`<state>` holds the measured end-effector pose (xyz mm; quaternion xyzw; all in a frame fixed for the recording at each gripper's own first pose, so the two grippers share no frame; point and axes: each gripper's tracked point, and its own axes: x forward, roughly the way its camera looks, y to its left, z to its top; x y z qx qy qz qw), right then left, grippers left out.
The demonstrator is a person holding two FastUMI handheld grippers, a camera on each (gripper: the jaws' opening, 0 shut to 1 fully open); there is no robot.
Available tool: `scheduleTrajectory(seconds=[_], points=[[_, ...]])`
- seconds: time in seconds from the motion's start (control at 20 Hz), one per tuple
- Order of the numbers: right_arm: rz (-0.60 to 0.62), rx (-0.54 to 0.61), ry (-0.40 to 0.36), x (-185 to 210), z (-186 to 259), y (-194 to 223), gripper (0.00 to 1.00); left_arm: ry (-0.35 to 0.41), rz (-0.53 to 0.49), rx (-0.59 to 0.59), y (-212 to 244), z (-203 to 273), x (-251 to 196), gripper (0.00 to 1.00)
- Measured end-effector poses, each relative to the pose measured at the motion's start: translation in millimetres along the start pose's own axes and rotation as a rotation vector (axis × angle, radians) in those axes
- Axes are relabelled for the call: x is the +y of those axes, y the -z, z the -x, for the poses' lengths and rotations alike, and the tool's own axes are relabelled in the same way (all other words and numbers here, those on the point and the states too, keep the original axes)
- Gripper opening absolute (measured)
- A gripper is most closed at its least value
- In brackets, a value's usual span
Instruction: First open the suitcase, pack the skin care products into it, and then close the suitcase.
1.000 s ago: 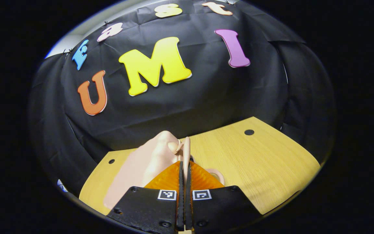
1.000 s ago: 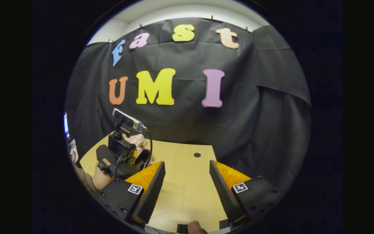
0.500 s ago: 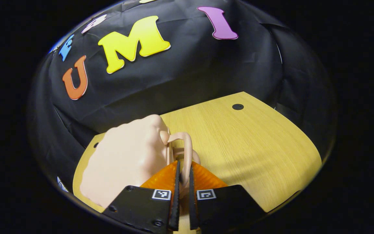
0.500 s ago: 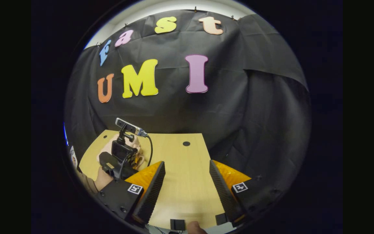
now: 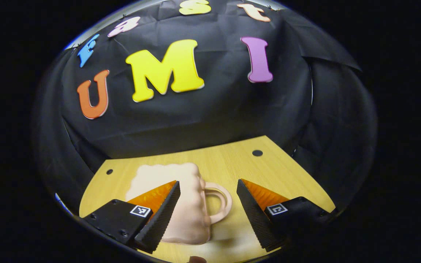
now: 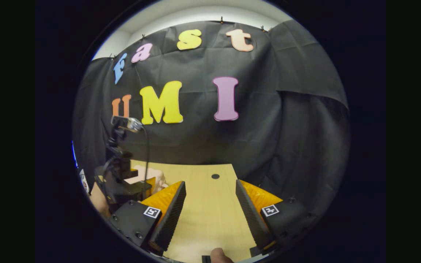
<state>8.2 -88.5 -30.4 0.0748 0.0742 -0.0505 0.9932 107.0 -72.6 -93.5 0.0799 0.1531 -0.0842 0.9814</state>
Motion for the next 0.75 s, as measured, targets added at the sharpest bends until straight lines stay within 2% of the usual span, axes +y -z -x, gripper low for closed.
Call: scheduleTrajectory(seconds=[0.15, 0.3, 0.55, 0.75], points=[[0.025, -0.052, -0.009, 39, 5, -20, 0.81, -0.036, 0.047, -0.132, -52, 51, 56, 0.99], [0.029, -0.088, -0.041, 87, 13, -39, 0.81, -0.07, 0.08, -0.205, -76, 97, 108, 0.99], [0.045, -0.145, -0.074, 162, 25, -60, 0.81, -0.143, 0.075, -0.269, -76, 154, 181, 0.98], [0.077, -0.139, -0.126, 220, 28, -60, 0.8, -0.132, 0.106, -0.261, -54, 161, 202, 1.0]])
